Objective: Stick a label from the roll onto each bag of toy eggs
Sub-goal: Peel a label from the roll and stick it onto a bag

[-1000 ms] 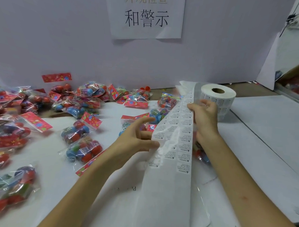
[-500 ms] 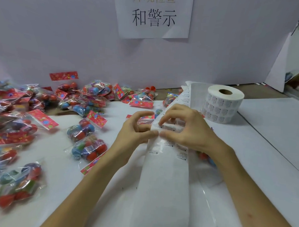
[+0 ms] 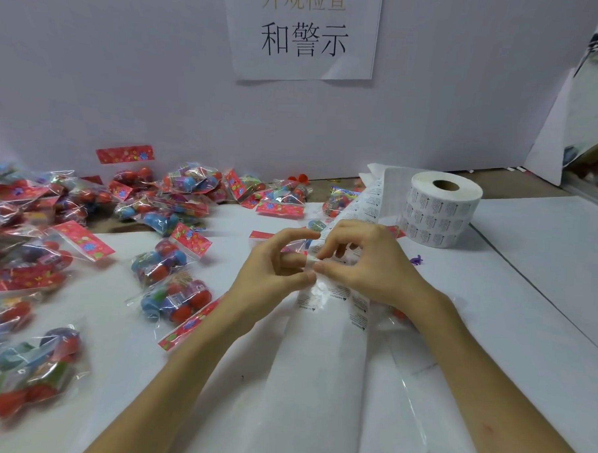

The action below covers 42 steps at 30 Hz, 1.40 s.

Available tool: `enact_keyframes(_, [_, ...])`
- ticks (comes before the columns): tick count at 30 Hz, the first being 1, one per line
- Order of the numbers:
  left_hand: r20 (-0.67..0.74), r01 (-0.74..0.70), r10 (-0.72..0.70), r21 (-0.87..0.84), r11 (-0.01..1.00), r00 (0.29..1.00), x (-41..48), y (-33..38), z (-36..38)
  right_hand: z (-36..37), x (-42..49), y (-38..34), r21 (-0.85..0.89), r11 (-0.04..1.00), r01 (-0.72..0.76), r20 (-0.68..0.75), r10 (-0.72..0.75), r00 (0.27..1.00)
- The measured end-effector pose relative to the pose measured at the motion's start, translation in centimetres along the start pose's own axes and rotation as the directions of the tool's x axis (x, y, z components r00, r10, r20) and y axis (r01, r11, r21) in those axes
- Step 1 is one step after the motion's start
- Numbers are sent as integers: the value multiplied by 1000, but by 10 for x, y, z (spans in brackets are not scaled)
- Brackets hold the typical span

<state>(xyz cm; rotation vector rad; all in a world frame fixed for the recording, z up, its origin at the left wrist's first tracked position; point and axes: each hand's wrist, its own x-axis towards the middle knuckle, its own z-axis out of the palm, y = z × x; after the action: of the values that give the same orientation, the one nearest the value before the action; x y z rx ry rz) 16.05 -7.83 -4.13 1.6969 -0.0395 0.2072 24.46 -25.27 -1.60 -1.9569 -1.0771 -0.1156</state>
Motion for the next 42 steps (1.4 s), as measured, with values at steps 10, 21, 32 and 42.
enact_keyframes(10, [26,-8,8,10,1000,1000,1,-2,3,-1,0,6,19,999,-33,18,33,999])
enact_keyframes(21, [75,36,-39,49,998,996,-1,3,7,-6,2,14,-75,993,-91,-87,85,993])
enact_keyframes(32, [324,66,-115,159,985,939,-8,4,13,-9,5,16,-15,991,-133,-422,114,899])
enact_keyframes(42, [71,67,-67,7,998,995,-4,10,7,9,3,17,-61,997,-37,-140,28,990])
